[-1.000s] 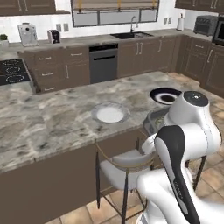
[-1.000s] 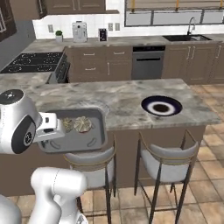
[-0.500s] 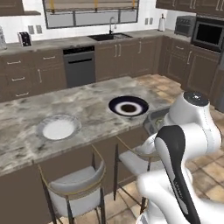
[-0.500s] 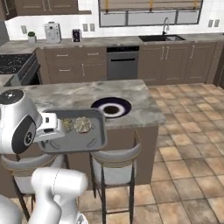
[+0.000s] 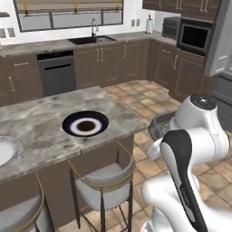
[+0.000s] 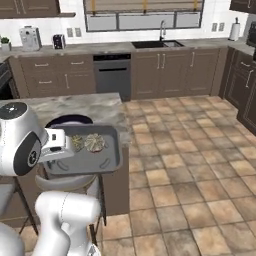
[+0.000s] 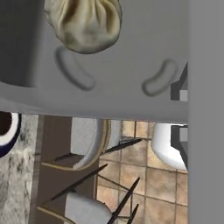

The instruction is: Place two dumplings into each of the tupperware containers and then place the containers in the fridge.

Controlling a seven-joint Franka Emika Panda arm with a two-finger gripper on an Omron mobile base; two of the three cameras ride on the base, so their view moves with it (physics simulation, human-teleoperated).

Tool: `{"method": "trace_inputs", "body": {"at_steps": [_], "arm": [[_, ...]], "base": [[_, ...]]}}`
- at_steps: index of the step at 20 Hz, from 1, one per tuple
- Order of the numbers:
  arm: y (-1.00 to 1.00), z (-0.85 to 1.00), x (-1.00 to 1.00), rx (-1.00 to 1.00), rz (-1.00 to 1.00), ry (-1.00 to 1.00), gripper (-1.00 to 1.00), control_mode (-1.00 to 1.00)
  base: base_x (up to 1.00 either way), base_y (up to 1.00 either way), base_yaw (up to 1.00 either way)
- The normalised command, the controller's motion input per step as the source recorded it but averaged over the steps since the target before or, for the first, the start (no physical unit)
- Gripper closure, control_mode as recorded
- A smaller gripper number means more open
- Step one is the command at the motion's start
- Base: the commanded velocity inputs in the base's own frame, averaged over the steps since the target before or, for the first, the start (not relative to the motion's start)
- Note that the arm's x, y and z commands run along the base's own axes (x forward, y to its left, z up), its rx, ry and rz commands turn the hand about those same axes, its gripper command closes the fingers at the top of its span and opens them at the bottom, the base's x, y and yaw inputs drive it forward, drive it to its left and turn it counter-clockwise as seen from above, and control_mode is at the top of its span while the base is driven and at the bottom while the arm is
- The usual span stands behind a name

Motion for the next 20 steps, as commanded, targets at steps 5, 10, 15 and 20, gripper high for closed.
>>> {"method": "trace_inputs", "body": {"at_steps": [5,10,15,20], "arm": [[0.00,0.00,0.00,0.00,0.00,0.00,1.00,1.00],[0.00,0.00,0.00,0.00,0.00,0.00,1.00,1.00],[0.00,0.00,0.00,0.00,0.00,0.00,1.00,1.00],[0.00,0.00,0.00,0.00,0.00,0.00,1.00,1.00]], "base": [[0.24,-1.00,-0.08],[0.43,-0.82,-0.12],[0.80,-0.30,-0.01],[0.80,-0.36,-0.11]]}}
